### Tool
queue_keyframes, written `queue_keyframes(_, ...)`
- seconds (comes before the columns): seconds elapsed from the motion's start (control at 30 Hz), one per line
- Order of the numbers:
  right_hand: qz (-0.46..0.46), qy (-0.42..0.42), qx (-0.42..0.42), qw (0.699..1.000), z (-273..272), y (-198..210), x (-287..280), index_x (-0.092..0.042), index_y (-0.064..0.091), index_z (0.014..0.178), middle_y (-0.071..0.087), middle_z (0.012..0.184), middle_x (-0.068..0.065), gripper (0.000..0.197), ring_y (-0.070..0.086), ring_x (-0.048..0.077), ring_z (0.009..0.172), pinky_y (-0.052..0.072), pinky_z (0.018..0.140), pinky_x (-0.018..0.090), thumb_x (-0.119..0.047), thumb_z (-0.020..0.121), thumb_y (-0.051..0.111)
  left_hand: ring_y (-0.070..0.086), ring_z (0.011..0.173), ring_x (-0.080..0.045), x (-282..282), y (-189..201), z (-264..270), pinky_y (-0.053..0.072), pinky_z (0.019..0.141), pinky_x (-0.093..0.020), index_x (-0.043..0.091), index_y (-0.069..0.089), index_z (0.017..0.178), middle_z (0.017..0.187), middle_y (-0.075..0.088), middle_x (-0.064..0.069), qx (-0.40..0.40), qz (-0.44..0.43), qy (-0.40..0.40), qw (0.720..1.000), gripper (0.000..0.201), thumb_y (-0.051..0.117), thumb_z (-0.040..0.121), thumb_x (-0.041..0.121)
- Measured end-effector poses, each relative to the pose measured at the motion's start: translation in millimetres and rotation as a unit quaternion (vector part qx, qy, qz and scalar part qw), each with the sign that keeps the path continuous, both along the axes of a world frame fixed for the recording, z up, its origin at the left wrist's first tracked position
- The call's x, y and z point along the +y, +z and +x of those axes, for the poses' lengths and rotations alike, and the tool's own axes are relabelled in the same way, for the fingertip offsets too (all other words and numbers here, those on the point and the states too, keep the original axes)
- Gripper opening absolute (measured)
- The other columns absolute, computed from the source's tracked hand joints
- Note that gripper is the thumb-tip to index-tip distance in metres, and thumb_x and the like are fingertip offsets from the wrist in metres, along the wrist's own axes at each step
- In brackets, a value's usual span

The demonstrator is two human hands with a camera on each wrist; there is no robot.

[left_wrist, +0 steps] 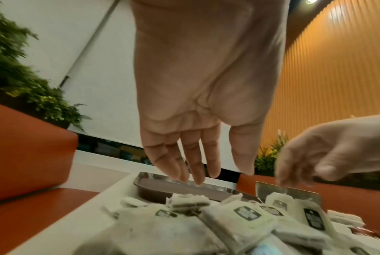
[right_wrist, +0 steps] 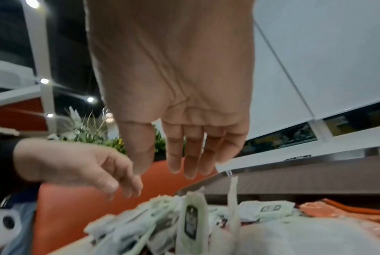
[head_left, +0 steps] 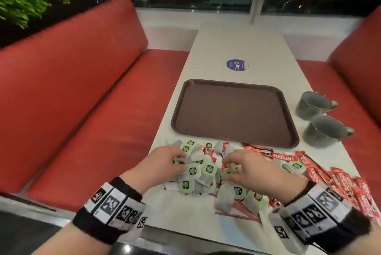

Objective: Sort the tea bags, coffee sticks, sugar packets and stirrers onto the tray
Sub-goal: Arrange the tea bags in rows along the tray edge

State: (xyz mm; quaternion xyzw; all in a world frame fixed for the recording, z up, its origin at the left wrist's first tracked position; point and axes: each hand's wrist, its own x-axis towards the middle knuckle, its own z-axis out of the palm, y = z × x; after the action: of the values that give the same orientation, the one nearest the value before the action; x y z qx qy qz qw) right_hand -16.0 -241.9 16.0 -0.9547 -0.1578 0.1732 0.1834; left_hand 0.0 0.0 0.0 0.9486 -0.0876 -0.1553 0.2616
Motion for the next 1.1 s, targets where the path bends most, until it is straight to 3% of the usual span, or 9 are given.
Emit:
queue_keyframes(0.1, -0.076, 0.013, -0.048, 0.996, 16.3, -14.3, 23.9, -0.028, 0.058, 0.12, 0.056, 0.121, -0.005, 0.043, 0.046, 0.016, 0.116, 0.039, 0.097, 0.032, -0.053, 0.086, 0.057, 0.053, 0.113, -0.014, -5.2, -10.9, 8.9, 0.042, 0.092, -0.022, 0.021, 0.061, 0.122, 0.12, 0.059, 0.005, -0.003, 0.041, -0.062, 0.997, 0.043, 0.068, 0.081, 0.033)
queue_keyframes(0.33, -0.192, 0.01, -0.057, 0.98, 20.4, -33.5, 53.2, -0.024, 0.057, 0.108, 0.057, 0.113, -0.005, 0.045, 0.045, 0.021, 0.109, 0.031, 0.089, 0.04, -0.061, 0.081, 0.056, 0.043, 0.113, -0.018, -13.2, -27.5, 17.1, 0.041, 0.092, -0.028, 0.024, 0.055, 0.124, 0.117, 0.053, 0.003, -0.055, 0.104, -0.122, 0.986, 0.048, 0.068, 0.079, 0.033)
queue_keyframes(0.5, -0.127, -0.051, -0.046, 0.99, 20.4, -36.1, 49.7, -0.026, 0.049, 0.086, 0.055, 0.089, -0.008, 0.016, 0.044, 0.018, 0.093, 0.027, 0.081, 0.037, -0.036, 0.084, 0.061, 0.035, 0.121, -0.02, -20.1, -32.5, 19.7, 0.033, 0.093, -0.026, 0.024, 0.058, 0.119, 0.116, 0.052, 0.003, -0.075, 0.115, -0.133, 0.982, 0.037, 0.063, 0.083, 0.028)
queue_keyframes(0.63, -0.06, -0.1, -0.037, 0.992, 17.3, -32.2, 34.7, -0.023, 0.046, 0.08, 0.048, 0.072, -0.01, 0.014, 0.045, 0.018, 0.082, 0.029, 0.078, 0.035, -0.028, 0.086, 0.057, 0.042, 0.104, -0.018, -27.5, -32.2, 19.0, 0.037, 0.086, -0.025, 0.025, 0.059, 0.101, 0.099, 0.05, 0.007, -0.094, 0.109, -0.137, 0.98, 0.016, 0.058, 0.085, 0.024)
queue_keyframes(0.77, 0.022, -0.137, -0.045, 0.989, 12.2, -16.6, 11.4, -0.023, 0.05, 0.082, 0.055, 0.074, -0.008, 0.014, 0.05, 0.016, 0.075, 0.031, 0.07, 0.03, -0.029, 0.089, 0.061, 0.037, 0.093, -0.014, -29.7, -30.8, 20.7, 0.036, 0.078, -0.024, 0.019, 0.061, 0.086, 0.092, 0.051, 0.007, -0.084, 0.079, -0.111, 0.987, 0.004, 0.059, 0.086, 0.022)
queue_keyframes(0.83, 0.086, -0.17, -0.04, 0.981, 9.9, -8.9, -4.7, -0.021, 0.053, 0.079, 0.054, 0.071, -0.008, 0.016, 0.049, 0.011, 0.067, 0.034, 0.061, 0.026, -0.027, 0.088, 0.064, 0.043, 0.092, -0.012, -31.6, -22.7, 18.9, 0.04, 0.078, -0.024, 0.018, 0.062, 0.084, 0.089, 0.054, 0.008, -0.065, 0.036, -0.084, 0.994, 0.005, 0.062, 0.086, 0.023)
queue_keyframes(0.93, 0.163, -0.193, -0.039, 0.967, 7.5, -1.6, -31.1, -0.013, 0.051, 0.072, 0.046, 0.065, -0.005, 0.024, 0.041, 0.01, 0.058, 0.032, 0.052, 0.017, -0.022, 0.084, 0.07, 0.048, 0.069, -0.01, -36.7, -5.5, 16.9, 0.039, 0.06, -0.021, 0.02, 0.054, 0.077, 0.074, 0.053, 0.009, -0.008, -0.085, 0.0, 0.996, 0.013, 0.061, 0.088, 0.023)
queue_keyframes(1.0, 0.216, -0.18, -0.028, 0.959, 6.3, 7.8, -44.7, -0.005, 0.053, 0.075, 0.043, 0.061, -0.004, 0.025, 0.038, 0.006, 0.052, 0.034, 0.048, 0.014, -0.019, 0.082, 0.072, 0.047, 0.062, -0.017, -45.8, 7.4, 15.6, 0.037, 0.06, -0.027, 0.02, 0.046, 0.075, 0.068, 0.048, 0.004, 0.031, -0.17, 0.045, 0.984, 0.018, 0.055, 0.091, 0.022)
queue_keyframes(1.1, 0.283, -0.116, 0.028, 0.952, 7.1, 27.8, -52.3, -0.006, 0.057, 0.074, 0.043, 0.058, -0.005, 0.022, 0.035, 0.002, 0.045, 0.031, 0.045, 0.012, -0.017, 0.081, 0.074, 0.067, 0.069, -0.026, -68.3, 19.1, 13.7, 0.048, 0.061, -0.032, 0.016, 0.039, 0.081, 0.074, 0.059, -0.002, 0.166, -0.384, 0.127, 0.899, 0.014, 0.042, 0.094, 0.01)
